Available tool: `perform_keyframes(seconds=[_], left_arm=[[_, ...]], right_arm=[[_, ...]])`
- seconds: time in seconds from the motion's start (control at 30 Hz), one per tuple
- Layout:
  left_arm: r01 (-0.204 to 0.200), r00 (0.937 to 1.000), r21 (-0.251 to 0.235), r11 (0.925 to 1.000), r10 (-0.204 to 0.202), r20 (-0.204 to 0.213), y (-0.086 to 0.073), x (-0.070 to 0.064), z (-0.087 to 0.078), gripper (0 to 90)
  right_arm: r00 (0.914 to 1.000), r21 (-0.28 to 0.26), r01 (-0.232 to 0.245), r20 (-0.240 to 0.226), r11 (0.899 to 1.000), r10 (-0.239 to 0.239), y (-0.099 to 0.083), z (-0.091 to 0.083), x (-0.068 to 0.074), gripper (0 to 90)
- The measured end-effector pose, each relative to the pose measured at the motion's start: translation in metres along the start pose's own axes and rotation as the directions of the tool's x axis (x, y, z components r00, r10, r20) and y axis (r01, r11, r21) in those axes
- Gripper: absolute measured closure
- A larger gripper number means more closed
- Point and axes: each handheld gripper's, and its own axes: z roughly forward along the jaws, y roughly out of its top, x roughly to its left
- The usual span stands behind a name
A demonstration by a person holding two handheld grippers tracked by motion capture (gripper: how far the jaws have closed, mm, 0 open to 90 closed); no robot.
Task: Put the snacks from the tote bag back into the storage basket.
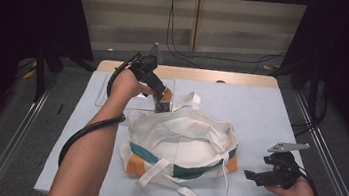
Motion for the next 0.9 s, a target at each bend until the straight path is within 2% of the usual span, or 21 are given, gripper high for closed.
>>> perform_keyframes(seconds=[0.07, 0.47, 0.9], left_arm=[[-0.008, 1.0, -0.003, 1.0, 0.008, 0.001, -0.002, 0.0, -0.001, 10.1], [0.02, 0.9998, -0.025, 0.9995, -0.019, 0.009, -0.015, 0.004, -0.011, 7.4], [0.004, 0.9999, -0.042, 0.9991, -0.004, 0.011, -0.029, 0.007, -0.018, 7.4]], right_arm=[[1.0, -0.001, -0.003, -0.002, 1.0, 0.003, 0.001, 0.0, 0.001, 5.1], [1.0, 0.003, 0.0, -0.003, 1.0, 0.0, 0.001, 0.001, 0.002, 5.1], [1.0, 0.001, 0.005, -0.004, 1.0, -0.005, 0.001, 0.002, 0.002, 5.1]])
